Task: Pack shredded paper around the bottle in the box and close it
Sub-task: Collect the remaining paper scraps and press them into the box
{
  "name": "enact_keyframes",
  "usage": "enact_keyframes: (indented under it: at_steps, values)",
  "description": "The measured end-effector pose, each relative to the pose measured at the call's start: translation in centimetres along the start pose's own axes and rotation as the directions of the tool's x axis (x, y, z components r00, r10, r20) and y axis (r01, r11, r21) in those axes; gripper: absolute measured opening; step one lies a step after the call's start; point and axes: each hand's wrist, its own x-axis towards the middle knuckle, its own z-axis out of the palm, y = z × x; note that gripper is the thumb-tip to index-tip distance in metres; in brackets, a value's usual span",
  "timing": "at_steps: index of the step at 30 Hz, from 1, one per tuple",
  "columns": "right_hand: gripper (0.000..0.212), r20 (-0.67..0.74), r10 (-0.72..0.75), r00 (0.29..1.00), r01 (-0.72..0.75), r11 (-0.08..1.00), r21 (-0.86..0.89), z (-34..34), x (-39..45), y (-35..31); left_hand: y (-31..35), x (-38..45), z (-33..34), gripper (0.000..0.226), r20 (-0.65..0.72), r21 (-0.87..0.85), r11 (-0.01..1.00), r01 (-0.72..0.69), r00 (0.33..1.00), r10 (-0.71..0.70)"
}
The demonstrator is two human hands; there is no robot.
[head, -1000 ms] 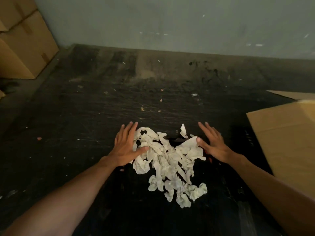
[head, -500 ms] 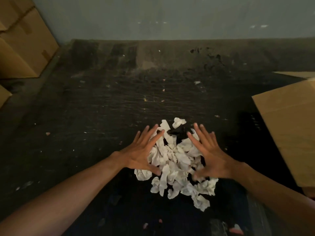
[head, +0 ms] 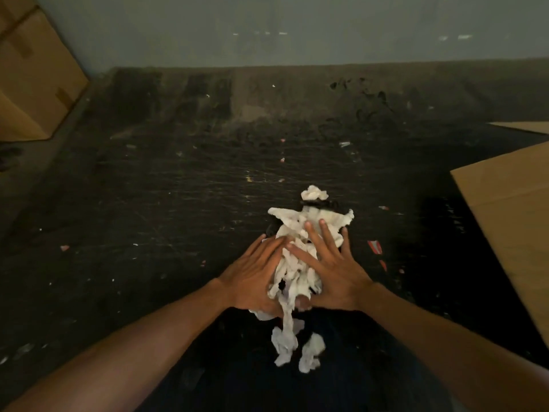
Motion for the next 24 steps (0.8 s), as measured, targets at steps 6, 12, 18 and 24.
enact_keyframes:
  at_steps: [6,12,18,24]
  values:
    - [0.076,-0.052,0.02,0.998,-0.019,1.0,0.014,-0.1,3.2,0.8,1.6,-0.1,0.4,0.074,-0.262,-0.016,0.96,0.279,0.926,-0.274]
    - [0.055,-0.141,0.112,0.984,-0.121,0.991,-0.056,-0.1,3.7,-1.3,2.5,-0.2,0.3,0.046,-0.173,0.07,0.915,0.398,0.908,-0.381]
    - [0.056,0.023,0.247,0.969,-0.244,0.965,-0.101,-0.2,1.1,-3.8,3.5,-1.1,-0.8,0.024,-0.089,0.041,0.884,0.465,0.883,-0.46]
    - [0.049,0.214,0.385,0.898,-0.405,0.913,0.056,-2.1,-2.1,-5.5,5.6,-4.0,-1.8,0.029,0.059,0.064,0.847,0.527,0.846,-0.53]
